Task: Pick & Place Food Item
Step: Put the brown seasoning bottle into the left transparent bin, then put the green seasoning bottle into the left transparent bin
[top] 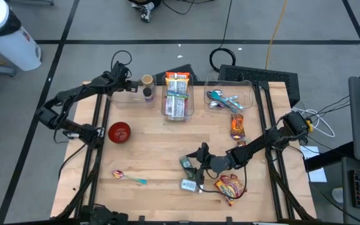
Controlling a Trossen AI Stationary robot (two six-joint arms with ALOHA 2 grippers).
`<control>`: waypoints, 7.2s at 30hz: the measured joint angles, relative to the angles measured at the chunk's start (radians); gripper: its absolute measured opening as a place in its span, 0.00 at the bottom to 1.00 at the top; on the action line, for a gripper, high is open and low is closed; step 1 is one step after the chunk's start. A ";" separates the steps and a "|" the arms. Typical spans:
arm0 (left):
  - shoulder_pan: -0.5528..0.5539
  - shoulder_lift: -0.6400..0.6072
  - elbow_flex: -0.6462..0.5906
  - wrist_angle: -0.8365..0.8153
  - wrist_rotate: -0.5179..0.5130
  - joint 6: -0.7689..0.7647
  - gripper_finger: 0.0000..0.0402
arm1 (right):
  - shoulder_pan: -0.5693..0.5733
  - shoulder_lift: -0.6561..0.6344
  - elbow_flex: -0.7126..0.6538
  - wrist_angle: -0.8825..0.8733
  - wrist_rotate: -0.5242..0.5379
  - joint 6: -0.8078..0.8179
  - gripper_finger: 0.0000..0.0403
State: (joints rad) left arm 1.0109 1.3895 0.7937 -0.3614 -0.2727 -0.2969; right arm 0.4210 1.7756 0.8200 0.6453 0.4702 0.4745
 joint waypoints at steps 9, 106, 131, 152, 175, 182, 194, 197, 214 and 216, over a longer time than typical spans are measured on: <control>0.046 0.000 -0.033 0.050 0.030 -0.013 0.47 | 0.000 0.000 0.000 0.000 0.000 0.008 0.70; -0.047 -0.071 -0.080 0.277 0.213 0.015 0.65 | 0.000 0.000 0.000 -0.007 0.000 0.011 0.70; -0.519 -0.395 -0.080 0.438 0.478 0.143 0.62 | -0.126 0.000 0.000 0.153 0.005 -0.205 0.70; -0.917 -0.183 -0.080 0.796 0.472 0.252 0.62 | -0.133 0.461 0.008 0.879 0.280 -0.404 0.70; -0.921 0.097 -0.080 1.192 0.902 0.305 0.62 | 0.075 -0.146 0.020 0.069 0.568 -0.412 0.68; -0.913 0.184 -0.080 1.200 0.877 0.295 0.62 | 0.072 -0.190 0.019 -0.182 0.440 -0.165 0.65; -0.825 0.219 -0.080 1.185 0.820 0.358 0.62 | -0.003 -0.153 0.015 -0.173 0.364 -0.252 0.65; -0.812 0.218 -0.080 1.191 0.822 0.367 0.62 | -0.044 -0.183 0.015 -0.180 0.267 -0.280 0.65; -0.798 -0.100 -0.080 0.898 0.858 0.443 0.62 | -0.105 -0.545 0.017 -0.738 0.130 -0.141 0.65; -0.808 -0.185 -0.080 0.775 0.793 0.473 0.62 | -0.105 -0.571 0.017 -0.856 0.122 -0.065 0.65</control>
State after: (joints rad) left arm 0.2029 1.2041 0.7132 0.4140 0.5204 0.1758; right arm 0.3156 1.2046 0.8368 -0.2108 0.5918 0.4096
